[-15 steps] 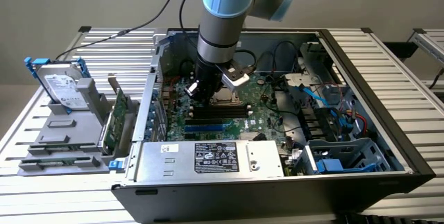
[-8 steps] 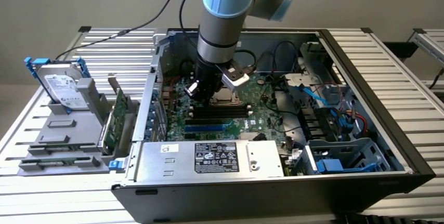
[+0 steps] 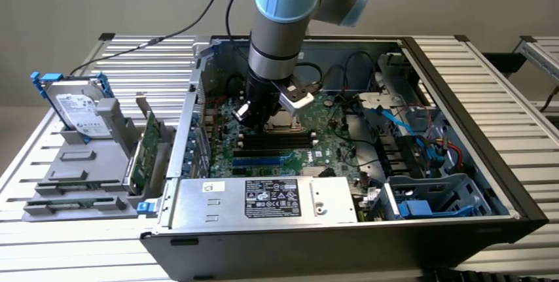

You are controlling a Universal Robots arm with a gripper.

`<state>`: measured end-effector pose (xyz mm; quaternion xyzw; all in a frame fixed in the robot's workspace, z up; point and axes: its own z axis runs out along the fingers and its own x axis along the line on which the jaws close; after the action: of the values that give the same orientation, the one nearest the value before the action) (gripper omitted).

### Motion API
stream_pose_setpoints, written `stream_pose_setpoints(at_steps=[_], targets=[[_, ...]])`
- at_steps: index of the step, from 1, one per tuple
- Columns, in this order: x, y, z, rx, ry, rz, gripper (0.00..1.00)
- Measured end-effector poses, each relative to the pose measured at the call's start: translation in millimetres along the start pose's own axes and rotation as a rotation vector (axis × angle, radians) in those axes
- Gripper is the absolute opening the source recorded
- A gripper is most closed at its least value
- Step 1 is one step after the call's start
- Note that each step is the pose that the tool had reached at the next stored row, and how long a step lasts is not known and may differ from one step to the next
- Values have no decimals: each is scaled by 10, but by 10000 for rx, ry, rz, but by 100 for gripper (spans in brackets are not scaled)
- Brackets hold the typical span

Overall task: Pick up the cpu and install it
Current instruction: 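Install the second cpu locking lever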

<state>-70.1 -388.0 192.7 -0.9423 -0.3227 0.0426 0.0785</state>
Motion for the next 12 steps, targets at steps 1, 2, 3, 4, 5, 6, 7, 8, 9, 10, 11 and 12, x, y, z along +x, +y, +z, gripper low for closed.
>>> stream_pose_setpoints(at_steps=[1, 2, 3, 4, 5, 6, 7, 8, 9, 10, 11, 12], targets=[[0, 0, 0, 0, 1, 0, 11], [0, 0, 0, 0, 1, 0, 11], [0, 0, 0, 0, 0, 0, 11], [0, 0, 0, 0, 1, 0, 11], [0, 0, 0, 0, 1, 0, 11], [0, 0, 0, 0, 1, 0, 11], [0, 0, 0, 0, 1, 0, 11], [0, 0, 0, 0, 1, 0, 11], [0, 0, 0, 0, 1, 0, 11], [0, 0, 0, 1, 1, 0, 11], [0, 0, 0, 1, 1, 0, 11], [0, 0, 0, 1, 1, 0, 11]])
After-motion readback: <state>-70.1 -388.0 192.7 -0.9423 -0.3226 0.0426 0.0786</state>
